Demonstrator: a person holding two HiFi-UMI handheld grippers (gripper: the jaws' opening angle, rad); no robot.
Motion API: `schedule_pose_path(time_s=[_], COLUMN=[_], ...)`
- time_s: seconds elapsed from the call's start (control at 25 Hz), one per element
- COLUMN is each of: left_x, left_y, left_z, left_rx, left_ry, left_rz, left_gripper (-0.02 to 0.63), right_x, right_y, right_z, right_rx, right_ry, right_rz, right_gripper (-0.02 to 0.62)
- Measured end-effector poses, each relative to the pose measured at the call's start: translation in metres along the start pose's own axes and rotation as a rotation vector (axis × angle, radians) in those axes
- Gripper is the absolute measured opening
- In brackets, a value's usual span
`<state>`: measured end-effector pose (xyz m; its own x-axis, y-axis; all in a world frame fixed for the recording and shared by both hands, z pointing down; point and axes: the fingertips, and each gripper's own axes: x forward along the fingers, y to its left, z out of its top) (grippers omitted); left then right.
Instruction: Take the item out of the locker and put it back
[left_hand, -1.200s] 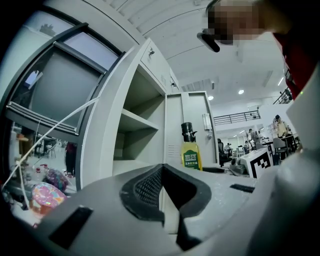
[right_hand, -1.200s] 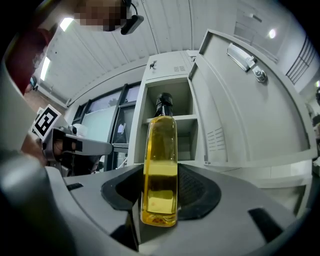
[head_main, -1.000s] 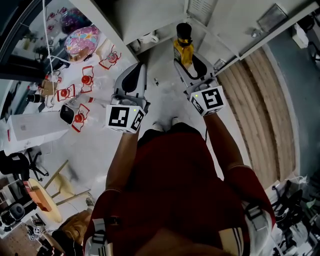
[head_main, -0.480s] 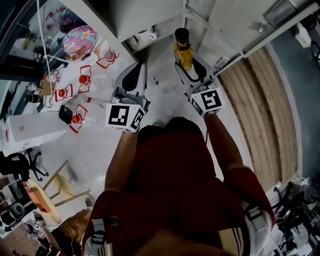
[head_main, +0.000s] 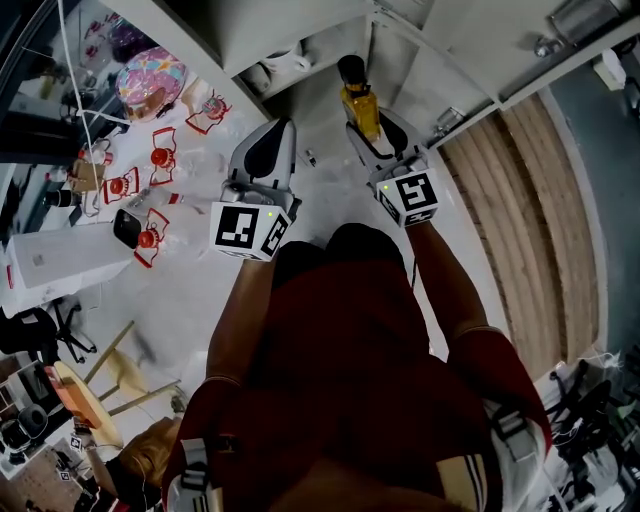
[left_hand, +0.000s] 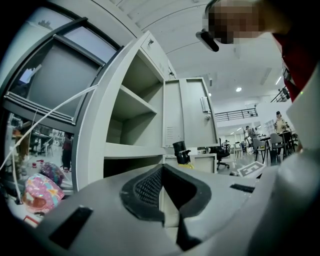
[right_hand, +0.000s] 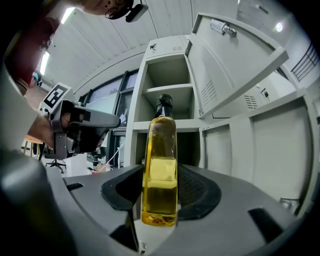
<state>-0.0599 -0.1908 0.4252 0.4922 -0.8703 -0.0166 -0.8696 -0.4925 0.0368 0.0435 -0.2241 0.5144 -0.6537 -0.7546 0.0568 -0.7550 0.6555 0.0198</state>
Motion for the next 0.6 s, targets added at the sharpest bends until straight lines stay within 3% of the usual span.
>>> schedule_pose_path(time_s=[0.6], left_x=[0.018], left_y=[0.014], left_z=[-0.031], left_rx=[-0.007], left_ry=[0.023], left_rz=[-0.031], left_gripper=[0.006], right_x=[0.042], right_y=[-0.010], right_z=[-0.053], right_rx=[0.020], right_ry=[0.087], right_rz=[-0.010], right_gripper=[0.193])
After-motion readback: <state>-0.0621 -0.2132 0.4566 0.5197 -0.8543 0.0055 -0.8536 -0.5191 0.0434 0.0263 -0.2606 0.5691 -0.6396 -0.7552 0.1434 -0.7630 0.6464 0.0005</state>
